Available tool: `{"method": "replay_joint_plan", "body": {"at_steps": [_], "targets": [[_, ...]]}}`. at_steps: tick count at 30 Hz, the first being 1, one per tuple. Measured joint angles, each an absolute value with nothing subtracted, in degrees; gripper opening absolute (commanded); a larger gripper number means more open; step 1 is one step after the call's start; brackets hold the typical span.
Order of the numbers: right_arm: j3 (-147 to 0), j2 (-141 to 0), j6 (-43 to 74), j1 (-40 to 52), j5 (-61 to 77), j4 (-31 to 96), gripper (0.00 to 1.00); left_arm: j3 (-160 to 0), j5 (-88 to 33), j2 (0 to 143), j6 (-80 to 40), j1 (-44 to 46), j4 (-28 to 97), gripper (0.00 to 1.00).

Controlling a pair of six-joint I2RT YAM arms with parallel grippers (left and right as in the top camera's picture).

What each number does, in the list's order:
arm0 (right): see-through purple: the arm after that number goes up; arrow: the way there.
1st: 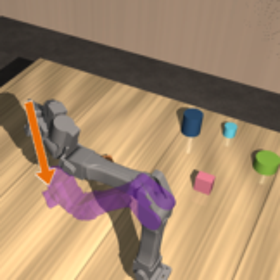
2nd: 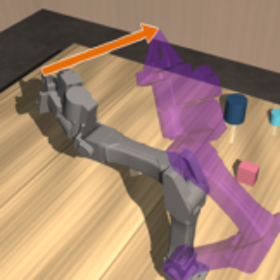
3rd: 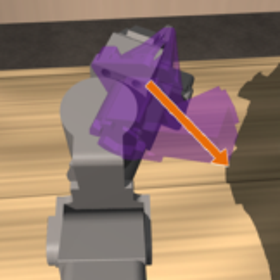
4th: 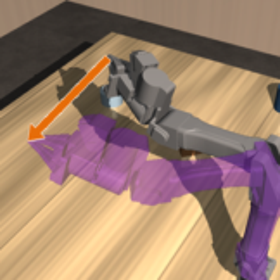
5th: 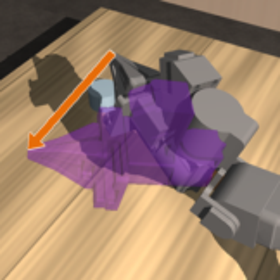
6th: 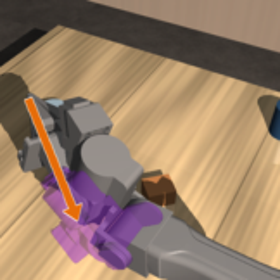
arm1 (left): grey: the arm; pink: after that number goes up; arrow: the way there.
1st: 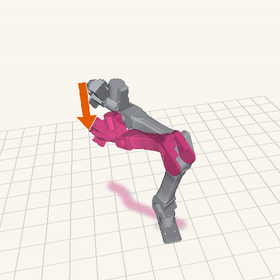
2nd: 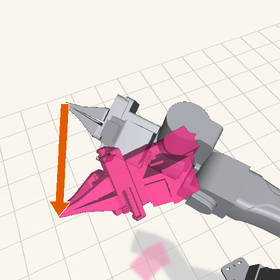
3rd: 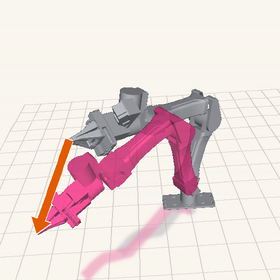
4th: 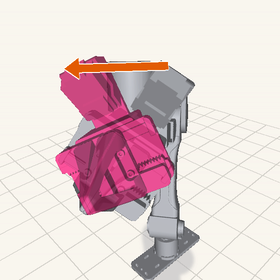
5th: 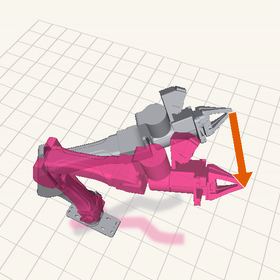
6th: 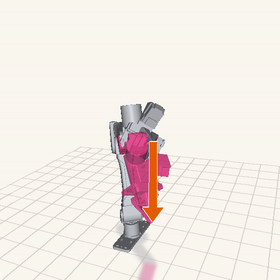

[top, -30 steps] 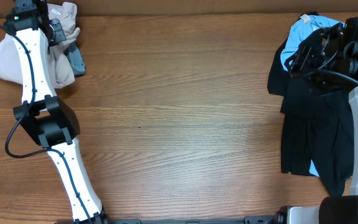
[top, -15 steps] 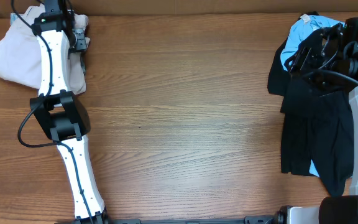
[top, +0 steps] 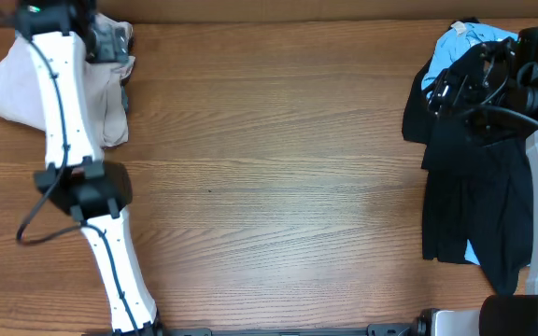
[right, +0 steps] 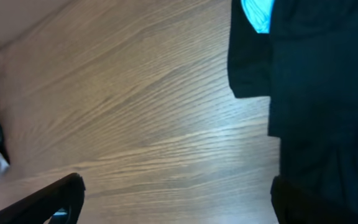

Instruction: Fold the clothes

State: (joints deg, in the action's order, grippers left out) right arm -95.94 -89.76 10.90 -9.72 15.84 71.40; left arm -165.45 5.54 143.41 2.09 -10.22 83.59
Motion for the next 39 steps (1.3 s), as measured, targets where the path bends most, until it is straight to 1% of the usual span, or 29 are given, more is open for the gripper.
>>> {"method": "replay_joint_plan", "body": {"at_steps": [6,10,18,22,33,36,39], "targets": [[-102.59,-87.68,10.15,-9.72,12.1,76.84,1.0,-168.94,2.09,127.59,1.83,-10.09,89.78,1.0],[-104.62,-81.14,9.56,-9.72,8.86,79.64,1.0,-170.04,1.37,122.69,1.8,-10.09,90.7,1.0],[-106.39,-63.07,9.17,-9.72,7.03,83.46,1.0,-169.03,0.97,124.55,1.65,-10.09,91.05,1.0],[-106.89,-57.23,9.17,-9.72,6.98,85.8,1.0,-168.99,0.95,124.84,1.65,-10.09,91.11,1.0],[-106.83,-55.66,9.17,-9.72,6.52,93.12,1.0,-168.99,0.8,124.84,1.65,-10.09,91.11,1.0],[-106.8,-55.66,9.17,-9.69,6.35,91.0,1.0,-168.99,0.8,124.84,1.65,-10.09,91.11,1.0],[-105.45,-55.59,9.17,-9.72,6.55,84.2,1.0,-168.99,0.8,124.84,1.65,-10.09,91.09,1.0]]}}
